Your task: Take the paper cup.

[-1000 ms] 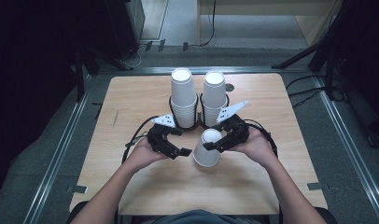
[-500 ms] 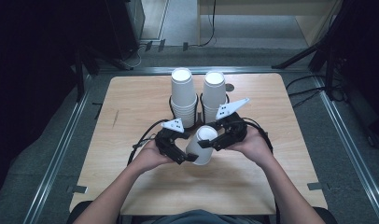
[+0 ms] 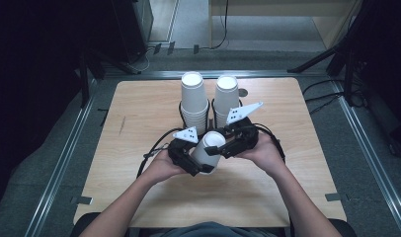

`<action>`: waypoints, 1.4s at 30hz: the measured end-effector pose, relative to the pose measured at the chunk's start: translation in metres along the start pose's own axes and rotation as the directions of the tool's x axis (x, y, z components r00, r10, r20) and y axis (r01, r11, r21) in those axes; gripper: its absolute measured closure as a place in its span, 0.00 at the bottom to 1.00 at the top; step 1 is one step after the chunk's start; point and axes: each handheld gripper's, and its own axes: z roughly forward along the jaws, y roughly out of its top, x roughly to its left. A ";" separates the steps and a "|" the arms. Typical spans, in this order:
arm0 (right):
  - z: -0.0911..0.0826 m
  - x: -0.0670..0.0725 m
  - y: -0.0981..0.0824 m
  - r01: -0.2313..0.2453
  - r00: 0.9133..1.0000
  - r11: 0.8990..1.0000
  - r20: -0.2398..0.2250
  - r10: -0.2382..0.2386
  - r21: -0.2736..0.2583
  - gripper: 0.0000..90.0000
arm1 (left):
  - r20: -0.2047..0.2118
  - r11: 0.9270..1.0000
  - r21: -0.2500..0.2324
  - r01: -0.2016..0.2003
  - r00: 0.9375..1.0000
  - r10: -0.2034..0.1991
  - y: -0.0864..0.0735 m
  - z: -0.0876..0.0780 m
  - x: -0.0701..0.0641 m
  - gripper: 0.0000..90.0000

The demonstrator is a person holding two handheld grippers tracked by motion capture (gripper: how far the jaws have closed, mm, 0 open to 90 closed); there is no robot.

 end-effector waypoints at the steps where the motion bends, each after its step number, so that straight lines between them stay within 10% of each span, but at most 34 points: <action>1: -0.001 0.000 0.000 -0.005 1.000 1.000 -0.004 0.005 -0.001 0.30 | -0.015 1.000 0.003 -0.016 1.000 0.016 0.001 -0.001 -0.001 0.12; 12: -0.006 -0.005 -0.007 -0.002 1.000 0.999 -0.029 0.004 0.042 0.20 | 0.027 0.998 0.057 -0.016 1.000 0.015 0.006 -0.012 0.002 0.18; 42: 0.003 -0.006 -0.038 0.038 0.999 0.978 -0.002 -0.039 0.203 0.28 | -0.027 0.988 0.155 -0.002 1.000 0.006 0.004 -0.050 0.011 0.18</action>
